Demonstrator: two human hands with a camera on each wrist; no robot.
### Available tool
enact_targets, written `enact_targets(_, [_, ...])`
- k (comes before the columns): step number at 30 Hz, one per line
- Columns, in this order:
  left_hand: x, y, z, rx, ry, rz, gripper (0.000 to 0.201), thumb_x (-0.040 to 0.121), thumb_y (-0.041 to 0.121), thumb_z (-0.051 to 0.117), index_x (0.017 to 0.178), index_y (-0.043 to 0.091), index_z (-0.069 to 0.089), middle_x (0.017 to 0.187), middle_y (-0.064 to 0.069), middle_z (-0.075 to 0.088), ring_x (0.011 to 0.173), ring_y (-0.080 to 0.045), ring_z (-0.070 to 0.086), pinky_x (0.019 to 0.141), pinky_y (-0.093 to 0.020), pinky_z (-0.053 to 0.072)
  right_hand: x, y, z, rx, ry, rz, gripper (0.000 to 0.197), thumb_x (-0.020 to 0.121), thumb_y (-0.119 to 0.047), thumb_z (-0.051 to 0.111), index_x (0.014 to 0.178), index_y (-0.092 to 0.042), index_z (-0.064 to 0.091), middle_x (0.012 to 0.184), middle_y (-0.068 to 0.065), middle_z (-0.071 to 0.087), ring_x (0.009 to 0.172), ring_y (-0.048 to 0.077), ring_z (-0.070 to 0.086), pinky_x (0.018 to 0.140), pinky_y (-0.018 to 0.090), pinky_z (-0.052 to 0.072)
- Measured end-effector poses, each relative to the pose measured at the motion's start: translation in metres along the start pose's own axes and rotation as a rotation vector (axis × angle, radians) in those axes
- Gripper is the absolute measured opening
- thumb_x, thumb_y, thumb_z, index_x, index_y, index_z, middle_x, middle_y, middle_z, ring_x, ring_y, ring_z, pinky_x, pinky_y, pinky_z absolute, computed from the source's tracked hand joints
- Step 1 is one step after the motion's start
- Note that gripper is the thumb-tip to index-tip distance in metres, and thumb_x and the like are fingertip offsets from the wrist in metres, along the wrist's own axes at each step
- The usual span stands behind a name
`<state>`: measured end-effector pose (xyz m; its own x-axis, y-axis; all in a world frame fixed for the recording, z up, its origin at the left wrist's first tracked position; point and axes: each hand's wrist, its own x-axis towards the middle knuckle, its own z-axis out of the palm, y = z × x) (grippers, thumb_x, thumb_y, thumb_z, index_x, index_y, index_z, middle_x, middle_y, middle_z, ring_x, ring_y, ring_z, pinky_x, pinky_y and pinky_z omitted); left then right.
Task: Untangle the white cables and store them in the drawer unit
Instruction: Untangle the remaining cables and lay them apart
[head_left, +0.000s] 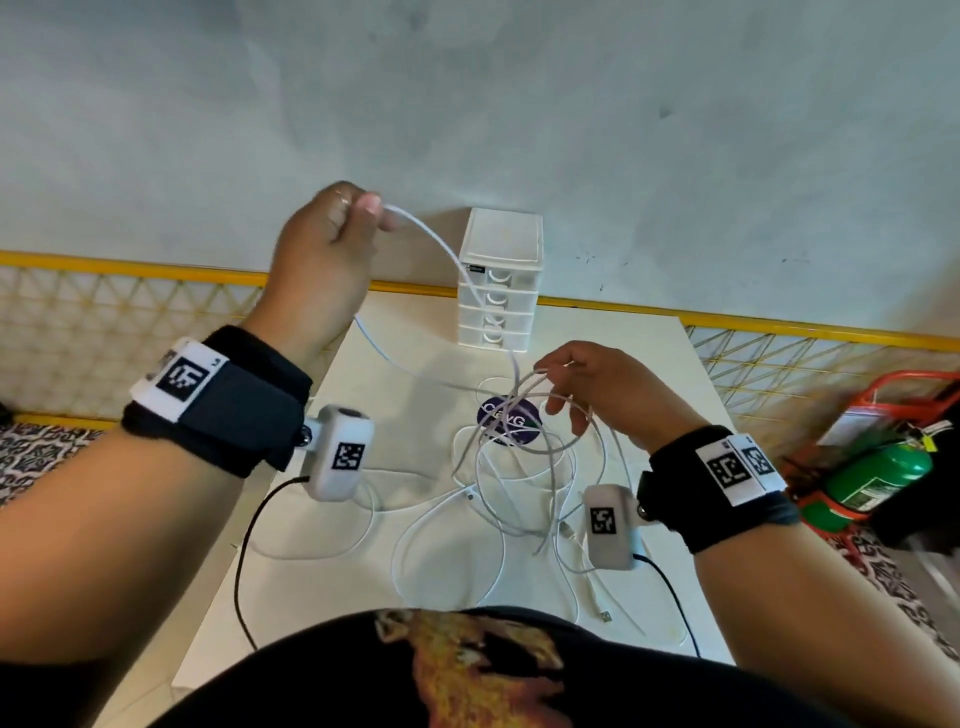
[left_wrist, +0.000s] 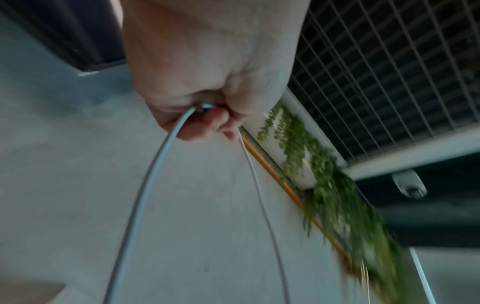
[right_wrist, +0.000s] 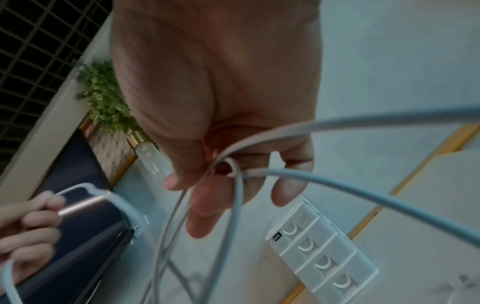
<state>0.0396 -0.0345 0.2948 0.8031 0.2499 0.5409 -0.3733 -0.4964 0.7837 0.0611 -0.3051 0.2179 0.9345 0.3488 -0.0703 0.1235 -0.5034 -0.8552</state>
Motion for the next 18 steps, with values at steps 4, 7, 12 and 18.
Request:
enact_targets(4, [0.020,0.002,-0.023,-0.368,0.266,-0.204,0.028,0.101,0.023,0.037,0.077,0.024,0.052,0.066,0.007,0.046,0.048,-0.005,0.034,0.047,-0.022,0.030,0.001,0.024,-0.003,-0.001,0.031,0.071,0.024,0.097,-0.018,0.047,0.101,-0.027,0.069,0.058,0.004,0.051,0.050,0.016,0.043,0.048,0.023,0.036])
enact_targets(7, [0.027,-0.007,-0.037,-0.468,0.302,-0.313,0.028,0.103,0.023,0.035,0.082,0.020,0.055,0.056,0.012,0.048,0.046,-0.006,0.033,0.046,-0.022,0.031,0.002,0.032,-0.003,-0.007,0.035,0.110,0.026,0.092,-0.015,0.049,0.087,-0.025,0.072,0.059,0.000,0.048,0.052,0.015,0.039,0.051,0.026,0.032])
enact_targets(12, [0.011,0.005,-0.018,-0.539,0.051,-0.293,0.021,0.102,0.017,0.038,0.095,0.014,0.057,0.053,0.012,0.047,0.043,-0.007,0.025,0.045,-0.022,0.023,0.005,0.024,0.007,-0.230,-0.037,0.077,0.027,0.088,-0.048,0.059,0.084,-0.023,0.067,0.085,-0.005,0.062,0.076,0.014,0.058,0.072,0.028,0.042])
enact_targets(18, [-0.010,0.048,0.020,-0.515,-0.278,-0.080,0.022,0.104,0.017,0.041,0.096,0.011,0.061,0.053,0.012,0.045,0.044,-0.005,0.026,0.045,-0.022,0.021,0.012,-0.027,0.041,0.007,-0.181,-0.197,0.009,0.084,-0.038,0.066,0.090,-0.045,0.067,0.112,-0.015,0.069,0.109,0.007,0.061,0.092,0.027,0.046])
